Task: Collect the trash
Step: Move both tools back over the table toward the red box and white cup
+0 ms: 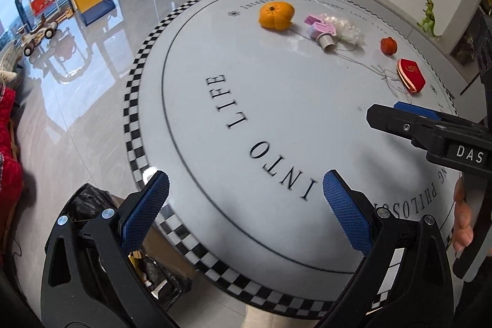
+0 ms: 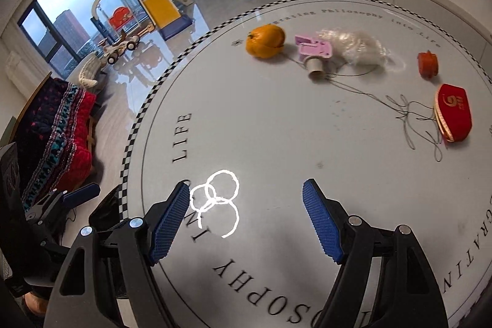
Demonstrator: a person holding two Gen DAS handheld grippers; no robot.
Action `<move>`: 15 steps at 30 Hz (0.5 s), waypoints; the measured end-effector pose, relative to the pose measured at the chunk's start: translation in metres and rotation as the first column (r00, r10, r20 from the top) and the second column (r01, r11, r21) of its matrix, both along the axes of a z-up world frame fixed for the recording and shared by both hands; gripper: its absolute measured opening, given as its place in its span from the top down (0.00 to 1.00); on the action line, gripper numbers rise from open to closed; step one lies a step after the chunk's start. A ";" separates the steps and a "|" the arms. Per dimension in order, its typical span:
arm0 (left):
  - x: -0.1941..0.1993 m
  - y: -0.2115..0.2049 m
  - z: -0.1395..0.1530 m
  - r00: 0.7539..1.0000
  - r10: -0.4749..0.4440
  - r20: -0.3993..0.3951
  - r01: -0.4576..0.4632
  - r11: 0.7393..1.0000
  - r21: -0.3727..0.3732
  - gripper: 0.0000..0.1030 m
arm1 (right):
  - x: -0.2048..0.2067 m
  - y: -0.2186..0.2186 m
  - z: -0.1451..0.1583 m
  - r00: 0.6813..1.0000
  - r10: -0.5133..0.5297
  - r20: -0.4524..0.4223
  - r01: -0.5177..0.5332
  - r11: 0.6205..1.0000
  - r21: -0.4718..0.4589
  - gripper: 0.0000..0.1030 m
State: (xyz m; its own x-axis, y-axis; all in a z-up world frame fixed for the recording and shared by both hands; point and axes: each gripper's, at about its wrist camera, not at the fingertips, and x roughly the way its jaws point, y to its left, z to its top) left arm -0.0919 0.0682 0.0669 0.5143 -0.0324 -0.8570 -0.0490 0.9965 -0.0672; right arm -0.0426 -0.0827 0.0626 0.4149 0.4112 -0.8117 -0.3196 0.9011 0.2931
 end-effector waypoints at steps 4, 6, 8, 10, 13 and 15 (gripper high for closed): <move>0.019 -0.026 0.005 0.999 -0.050 0.006 0.050 0.999 0.000 0.06 | 0.013 -0.035 0.000 0.998 -0.067 0.002 0.067 0.998 0.001 0.26; 0.029 -0.037 0.005 0.997 -0.071 0.003 0.071 0.997 -0.001 0.06 | 0.020 -0.052 -0.001 0.995 -0.098 0.002 0.098 0.995 -0.005 0.26; 0.039 -0.047 0.004 0.996 -0.087 -0.005 0.087 0.996 0.001 0.06 | 0.026 -0.067 -0.003 0.992 -0.124 -0.001 0.124 0.992 -0.011 0.26; 0.049 -0.056 0.001 0.995 -0.100 -0.014 0.100 0.995 -0.003 0.06 | 0.033 -0.082 -0.005 0.988 -0.153 -0.004 0.153 0.988 -0.018 0.26; 0.063 -0.067 -0.004 0.993 -0.111 -0.026 0.111 0.994 -0.005 0.06 | 0.042 -0.105 -0.007 0.981 -0.195 -0.011 0.194 0.981 -0.020 0.26; 0.069 -0.074 -0.007 0.993 -0.116 -0.028 0.116 0.993 -0.002 0.06 | 0.048 -0.118 -0.007 0.976 -0.218 -0.013 0.218 0.976 -0.020 0.26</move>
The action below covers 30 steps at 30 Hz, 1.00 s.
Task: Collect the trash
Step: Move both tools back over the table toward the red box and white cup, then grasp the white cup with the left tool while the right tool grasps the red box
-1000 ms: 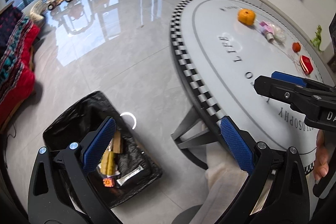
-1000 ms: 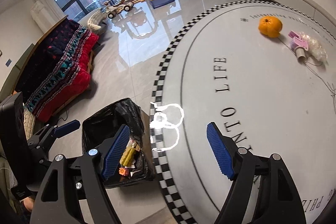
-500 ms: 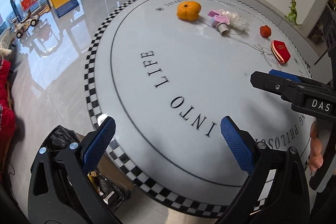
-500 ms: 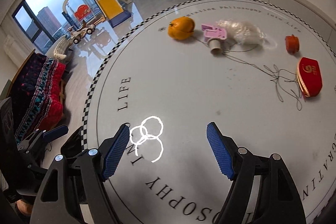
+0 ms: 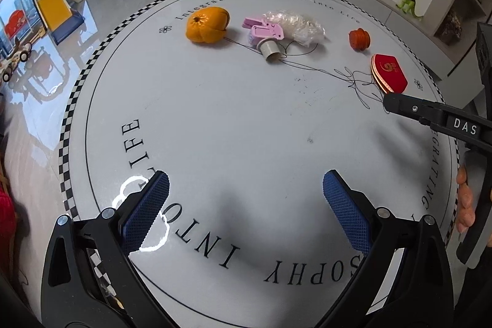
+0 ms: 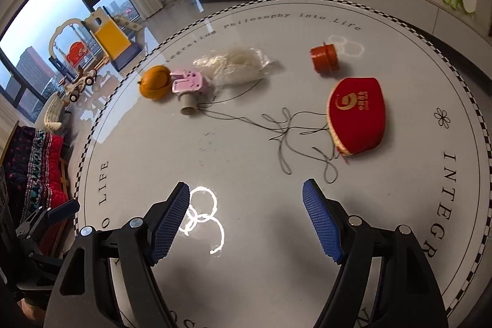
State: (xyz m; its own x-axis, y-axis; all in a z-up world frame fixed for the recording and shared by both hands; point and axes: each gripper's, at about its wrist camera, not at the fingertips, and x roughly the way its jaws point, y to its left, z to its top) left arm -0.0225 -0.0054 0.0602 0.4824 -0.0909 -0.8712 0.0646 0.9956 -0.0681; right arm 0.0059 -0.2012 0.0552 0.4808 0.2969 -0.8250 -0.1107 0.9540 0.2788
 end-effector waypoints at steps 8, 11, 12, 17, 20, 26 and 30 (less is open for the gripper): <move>0.034 -0.022 -0.013 0.999 -0.023 -0.024 0.023 1.000 -0.011 0.06 | 0.043 -0.047 -0.007 0.995 -0.095 -0.029 0.094 0.994 -0.048 0.26; 0.045 -0.026 -0.016 1.000 -0.022 -0.021 0.021 0.999 -0.024 0.06 | 0.059 -0.054 -0.014 0.993 -0.108 -0.041 0.105 0.992 -0.064 0.26; 0.049 -0.027 -0.017 1.000 -0.021 -0.021 0.021 0.999 -0.025 0.06 | 0.064 -0.054 -0.017 0.993 -0.109 -0.048 0.105 0.992 -0.070 0.26; 0.069 -0.032 -0.022 0.999 -0.017 -0.028 0.016 1.000 -0.022 0.06 | 0.086 -0.052 -0.026 0.993 -0.097 -0.062 0.089 0.990 -0.113 0.26; 0.080 -0.032 -0.026 0.999 -0.005 -0.032 0.004 1.000 -0.027 0.06 | 0.096 -0.051 -0.030 0.994 -0.091 -0.065 0.081 0.987 -0.140 0.26; 0.099 -0.035 -0.032 0.999 -0.001 -0.042 0.000 1.000 -0.025 0.06 | 0.115 -0.049 -0.040 0.996 -0.041 -0.079 0.026 0.983 -0.180 0.38; 0.113 -0.035 -0.036 0.999 0.009 -0.051 -0.010 1.000 -0.025 0.06 | 0.117 -0.047 -0.038 0.998 -0.001 -0.065 -0.011 0.981 -0.193 0.40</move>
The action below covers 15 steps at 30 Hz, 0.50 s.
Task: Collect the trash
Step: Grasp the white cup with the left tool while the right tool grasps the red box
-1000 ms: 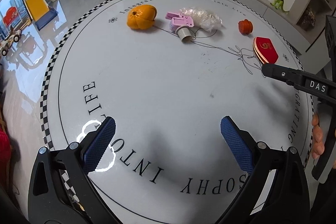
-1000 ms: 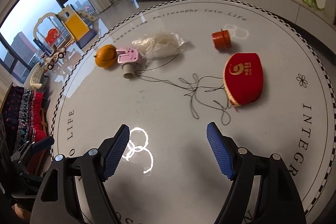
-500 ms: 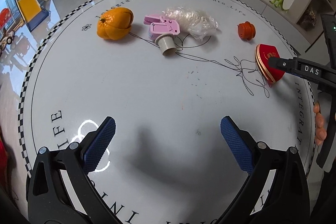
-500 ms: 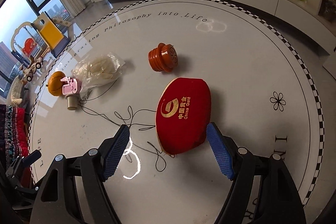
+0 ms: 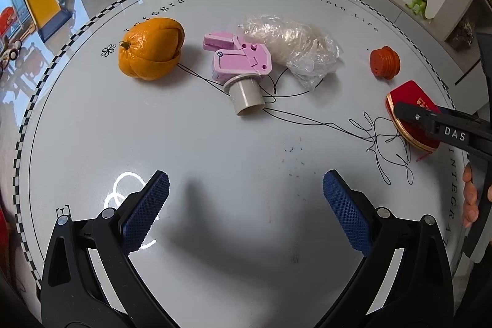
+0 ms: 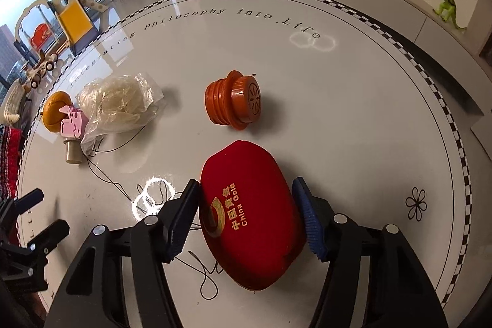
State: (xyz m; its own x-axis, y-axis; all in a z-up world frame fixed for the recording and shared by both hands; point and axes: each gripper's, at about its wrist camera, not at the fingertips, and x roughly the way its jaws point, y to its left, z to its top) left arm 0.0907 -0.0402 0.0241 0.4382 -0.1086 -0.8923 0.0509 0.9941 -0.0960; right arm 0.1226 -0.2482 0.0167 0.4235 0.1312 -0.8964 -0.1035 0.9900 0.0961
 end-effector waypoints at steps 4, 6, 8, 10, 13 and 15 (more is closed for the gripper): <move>0.015 -0.001 0.000 1.000 0.006 0.020 -0.006 1.000 0.002 0.06 | 0.001 -0.008 0.000 1.000 -0.001 -0.004 0.001 0.999 0.037 0.42; 0.024 -0.001 0.000 0.999 0.017 0.035 -0.017 1.000 -0.002 0.06 | -0.001 -0.010 -0.001 1.000 -0.002 0.001 0.002 0.999 0.045 0.42; 0.033 0.001 0.001 0.998 0.037 0.045 -0.037 0.999 -0.002 0.14 | -0.002 -0.011 -0.001 1.000 -0.001 0.009 0.001 0.999 0.045 0.42; 0.042 0.003 0.000 0.998 0.053 0.031 -0.052 0.999 -0.015 0.22 | -0.003 -0.013 -0.002 1.000 0.003 0.018 -0.003 0.999 0.042 0.41; 0.050 0.004 -0.001 0.998 0.061 0.011 -0.061 0.998 -0.023 0.33 | -0.004 -0.016 -0.002 1.000 0.005 0.018 -0.006 0.999 0.050 0.41; 0.054 0.004 -0.005 0.998 0.061 -0.008 -0.062 0.998 -0.025 0.37 | -0.003 -0.014 -0.003 1.000 0.006 0.015 -0.006 0.998 0.055 0.41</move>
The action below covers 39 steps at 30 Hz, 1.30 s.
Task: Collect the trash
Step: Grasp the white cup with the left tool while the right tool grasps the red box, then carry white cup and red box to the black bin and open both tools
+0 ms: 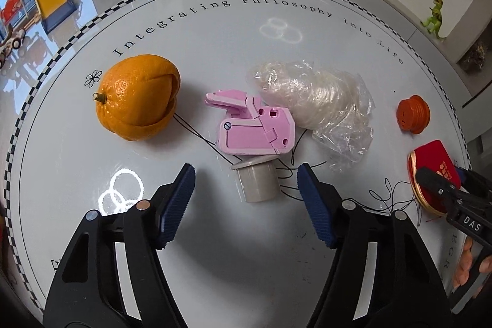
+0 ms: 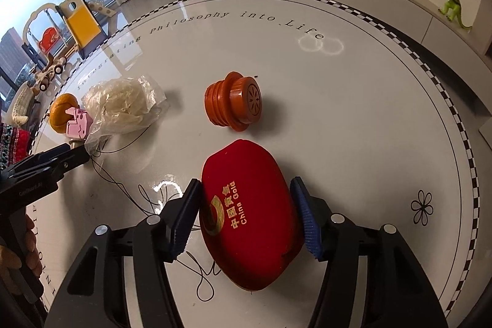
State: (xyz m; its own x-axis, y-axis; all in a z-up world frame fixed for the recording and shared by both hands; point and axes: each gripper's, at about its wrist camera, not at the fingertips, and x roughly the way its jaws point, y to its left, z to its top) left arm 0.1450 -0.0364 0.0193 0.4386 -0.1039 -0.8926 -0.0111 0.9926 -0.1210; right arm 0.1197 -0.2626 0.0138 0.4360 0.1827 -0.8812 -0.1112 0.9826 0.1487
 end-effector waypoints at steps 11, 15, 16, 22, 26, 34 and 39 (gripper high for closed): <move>0.000 -0.005 0.003 0.999 -0.041 0.000 0.041 0.999 0.001 0.69 | -0.006 -0.004 0.003 1.000 -0.027 -0.002 0.027 0.999 0.017 0.43; -0.017 -0.006 0.011 0.998 -0.057 0.012 0.057 0.998 -0.008 0.69 | -0.013 -0.003 0.006 1.000 -0.029 -0.009 0.030 0.999 0.023 0.44; -0.021 -0.006 0.014 0.998 -0.060 0.016 0.060 0.998 -0.012 0.69 | -0.016 -0.003 0.008 0.999 -0.031 -0.009 0.031 0.999 0.024 0.44; -0.050 -0.010 0.028 0.995 -0.093 0.038 0.094 0.995 -0.024 0.69 | -0.037 0.006 0.026 1.000 -0.028 0.004 0.027 0.999 0.043 0.44; -0.073 -0.007 0.032 0.993 -0.107 0.046 0.108 0.994 -0.023 0.69 | -0.056 0.018 0.038 1.000 -0.017 0.011 0.017 0.999 0.049 0.44; -0.128 0.002 0.043 0.991 -0.114 0.069 0.117 0.992 -0.038 0.69 | -0.099 0.045 0.054 1.000 0.009 0.021 -0.010 0.998 0.058 0.44; -0.166 0.014 0.050 0.990 -0.111 0.088 0.115 0.993 -0.037 0.69 | -0.125 0.070 0.066 0.999 0.032 0.033 -0.034 0.997 0.075 0.44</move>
State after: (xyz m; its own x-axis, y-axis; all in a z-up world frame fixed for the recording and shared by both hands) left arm -0.0211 -0.0228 0.0693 0.4962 -0.1933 -0.8464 0.1131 0.9810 -0.1577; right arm -0.0056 -0.1922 0.0794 0.4558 0.2630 -0.8503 -0.1493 0.9644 0.2183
